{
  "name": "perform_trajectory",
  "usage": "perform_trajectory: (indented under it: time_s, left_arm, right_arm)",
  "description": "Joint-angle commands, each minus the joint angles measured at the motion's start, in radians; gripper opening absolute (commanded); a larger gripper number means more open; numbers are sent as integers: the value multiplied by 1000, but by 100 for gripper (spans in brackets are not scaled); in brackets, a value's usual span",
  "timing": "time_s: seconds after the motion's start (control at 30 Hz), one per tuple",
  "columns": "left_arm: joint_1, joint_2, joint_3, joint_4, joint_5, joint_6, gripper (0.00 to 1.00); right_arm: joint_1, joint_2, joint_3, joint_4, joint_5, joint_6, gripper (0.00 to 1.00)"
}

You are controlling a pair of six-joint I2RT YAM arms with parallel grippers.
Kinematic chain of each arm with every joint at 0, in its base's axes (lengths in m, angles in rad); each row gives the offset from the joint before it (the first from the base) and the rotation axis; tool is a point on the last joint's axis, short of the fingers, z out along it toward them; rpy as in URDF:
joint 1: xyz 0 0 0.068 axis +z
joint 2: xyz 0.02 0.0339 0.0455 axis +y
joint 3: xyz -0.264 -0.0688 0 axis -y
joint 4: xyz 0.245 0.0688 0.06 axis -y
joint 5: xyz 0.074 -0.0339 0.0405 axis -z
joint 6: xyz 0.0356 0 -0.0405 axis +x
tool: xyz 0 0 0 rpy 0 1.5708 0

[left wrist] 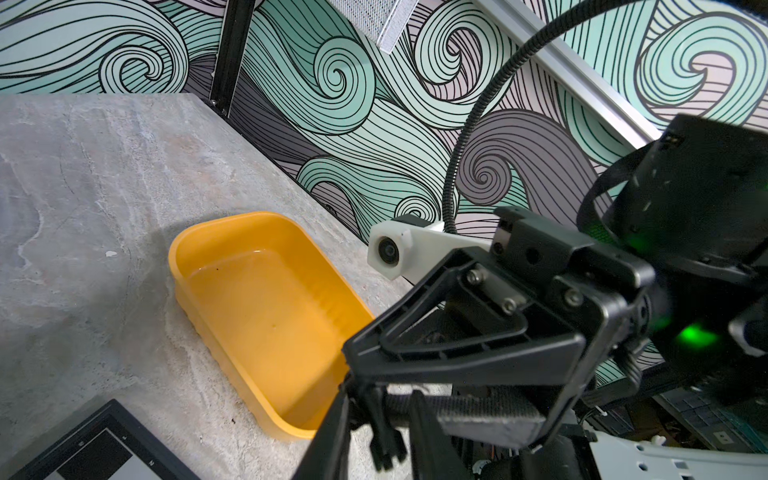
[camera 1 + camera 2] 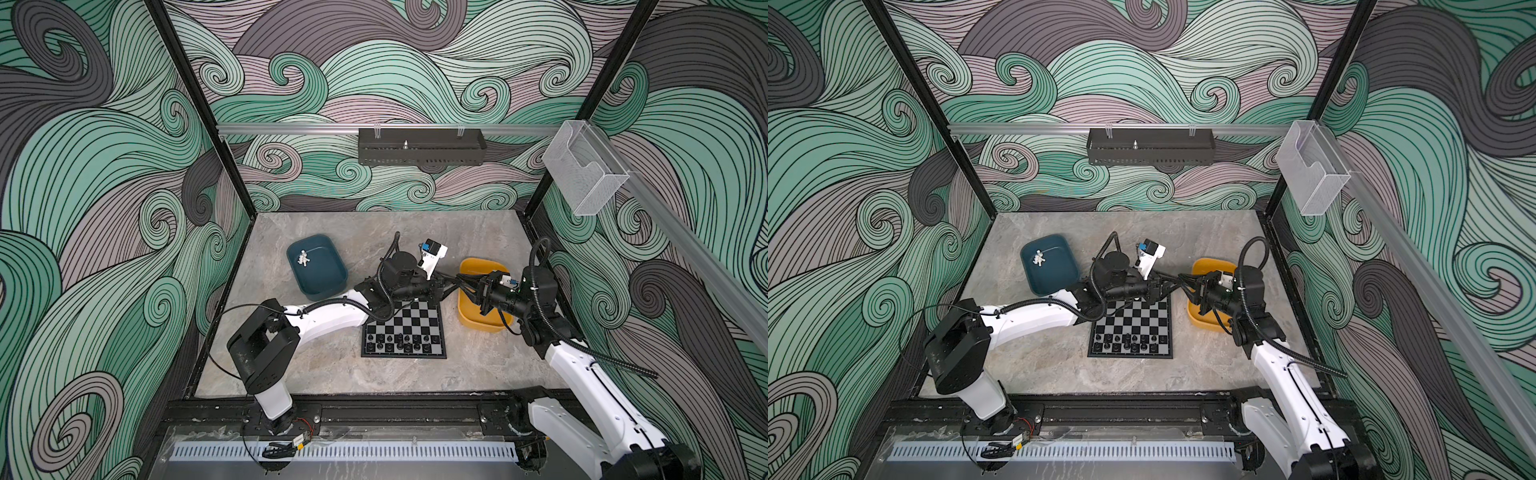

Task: Set up the chess pieces on the board
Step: 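Close the left gripper on the black pawn held by the right gripper, then open and withdraw the right gripper while the left carries the pawn over the board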

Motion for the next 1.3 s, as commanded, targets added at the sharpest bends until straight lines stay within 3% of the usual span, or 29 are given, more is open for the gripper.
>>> perform_trajectory:
  time_s: [0.0,0.4,0.57,0.77,0.83,0.97,1.1,1.27]
  left_arm:
    - [-1,7,33,-6,9,-16,23]
    - [0,19,50,8,12,-139,10]
    - [2,21,71,23,34,-210,0]
    - [29,-31,78,-29,52,-270,0]
    - [43,-63,81,-96,70,-252,0]
    - [50,-155,116,-443,83,-74,0]
    - [30,-191,182,-829,40,144,0]
    - [-49,-90,357,-1239,-51,317,0]
  right_arm:
    - [8,-18,-14,31,14,12,9]
    - [11,-24,-15,46,28,17,10]
    - [14,-33,-6,27,28,-8,12]
    - [17,-60,8,-25,28,-78,29]
    - [16,-72,29,-82,32,-151,38]
    - [-3,-72,177,-416,72,-489,55]
    - [3,-16,399,-791,265,-898,77]
    - [5,40,475,-989,507,-1161,98]
